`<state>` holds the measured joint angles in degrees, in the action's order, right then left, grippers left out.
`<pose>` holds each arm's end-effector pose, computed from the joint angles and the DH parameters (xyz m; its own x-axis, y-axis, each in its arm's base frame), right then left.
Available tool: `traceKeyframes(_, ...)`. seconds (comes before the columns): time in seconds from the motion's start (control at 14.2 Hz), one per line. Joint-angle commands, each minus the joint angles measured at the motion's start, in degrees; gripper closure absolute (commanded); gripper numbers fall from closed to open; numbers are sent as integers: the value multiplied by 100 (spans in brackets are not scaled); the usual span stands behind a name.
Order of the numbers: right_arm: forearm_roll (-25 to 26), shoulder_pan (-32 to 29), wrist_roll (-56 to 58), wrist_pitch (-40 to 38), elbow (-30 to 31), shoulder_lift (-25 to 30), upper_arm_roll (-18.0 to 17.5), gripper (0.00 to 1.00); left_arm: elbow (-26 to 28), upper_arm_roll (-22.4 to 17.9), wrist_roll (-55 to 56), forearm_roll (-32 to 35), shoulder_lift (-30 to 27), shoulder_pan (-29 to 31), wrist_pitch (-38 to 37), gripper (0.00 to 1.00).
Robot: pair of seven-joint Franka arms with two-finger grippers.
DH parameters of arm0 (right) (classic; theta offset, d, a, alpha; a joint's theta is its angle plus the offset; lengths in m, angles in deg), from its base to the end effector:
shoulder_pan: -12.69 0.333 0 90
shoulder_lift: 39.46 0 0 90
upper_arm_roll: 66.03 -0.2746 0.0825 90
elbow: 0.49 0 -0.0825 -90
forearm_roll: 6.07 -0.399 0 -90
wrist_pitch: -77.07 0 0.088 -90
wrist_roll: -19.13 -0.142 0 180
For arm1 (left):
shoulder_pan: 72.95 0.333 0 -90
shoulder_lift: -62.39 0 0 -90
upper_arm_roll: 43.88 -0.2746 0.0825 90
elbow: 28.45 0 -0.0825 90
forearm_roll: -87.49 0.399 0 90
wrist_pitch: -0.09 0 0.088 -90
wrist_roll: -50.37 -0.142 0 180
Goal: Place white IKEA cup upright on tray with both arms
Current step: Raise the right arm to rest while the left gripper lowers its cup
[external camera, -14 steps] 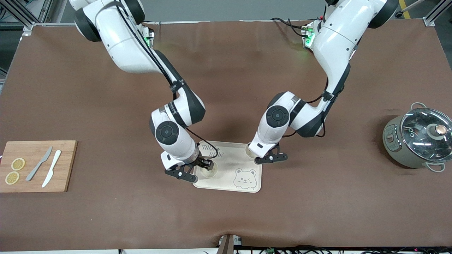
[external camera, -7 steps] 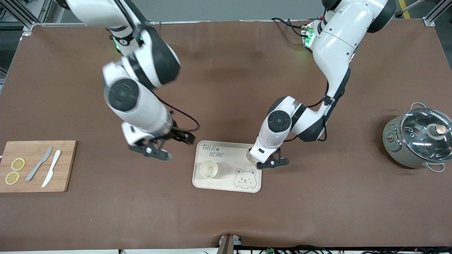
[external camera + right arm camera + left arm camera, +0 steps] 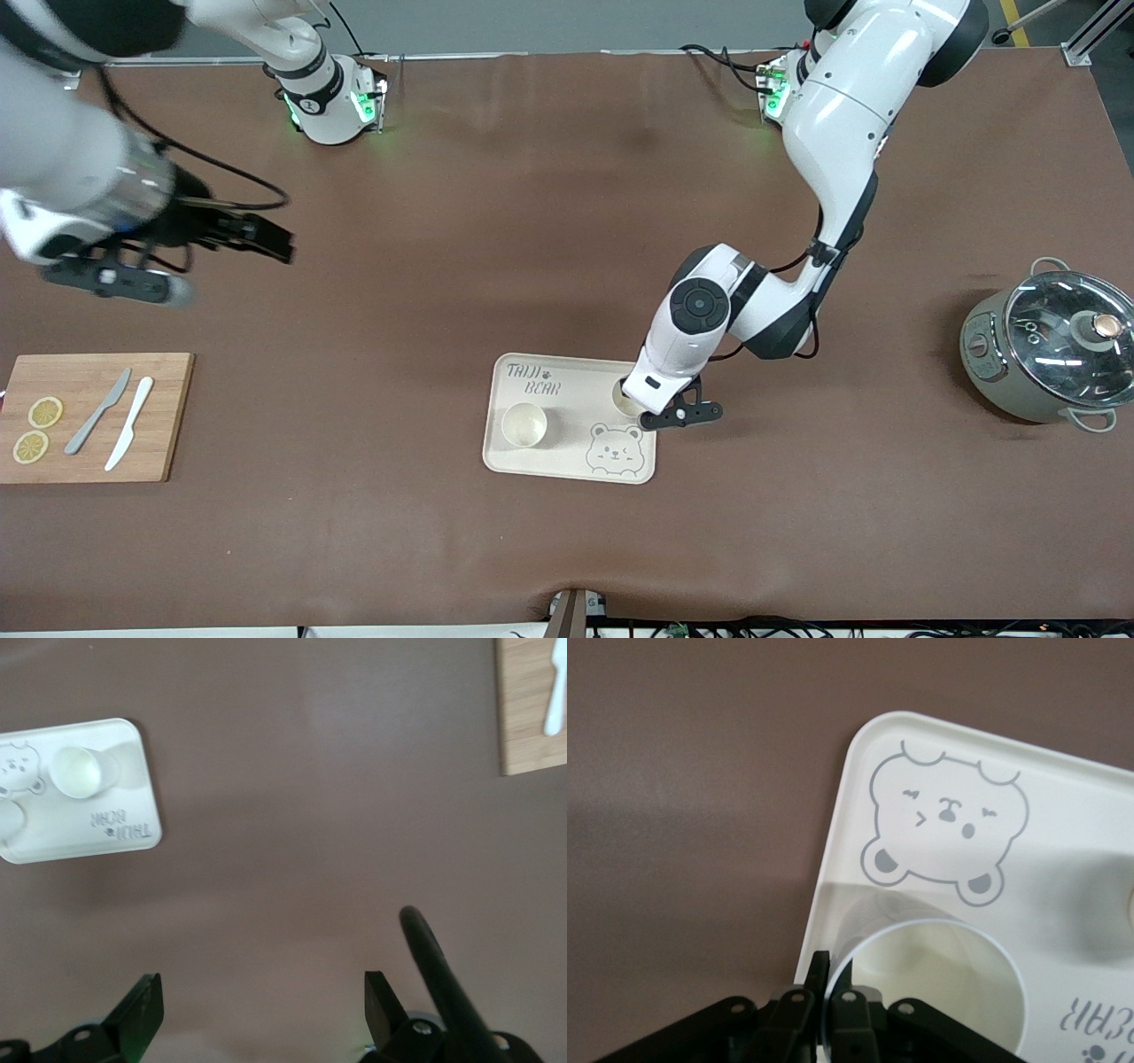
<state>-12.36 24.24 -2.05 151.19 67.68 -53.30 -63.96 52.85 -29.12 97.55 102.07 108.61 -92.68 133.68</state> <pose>0.5855 0.1183 0.5652 0.9712 -0.1740 -0.1627 -0.1834 -0.9821 -0.0441 0.6203 -0.3822 0.1681 0.9829 0.1500 0.1068 0.1413 -0.9863 0.0847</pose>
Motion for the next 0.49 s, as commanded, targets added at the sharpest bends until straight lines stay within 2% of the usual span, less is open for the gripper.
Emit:
traceKeyframes(0.0,119,-556,710,85,557,391,-84,0,-395,9,-7,106,247,-58,-25,100)
traceKeyframes(0.21,408,-1022,1272,312,714,365,-84,0,-475,9,2,115,353,-128,-25,100)
traceKeyframes(0.42,436,-1409,1749,1084,1512,662,-84,0,-580,9,37,106,450,-207,-25,100)
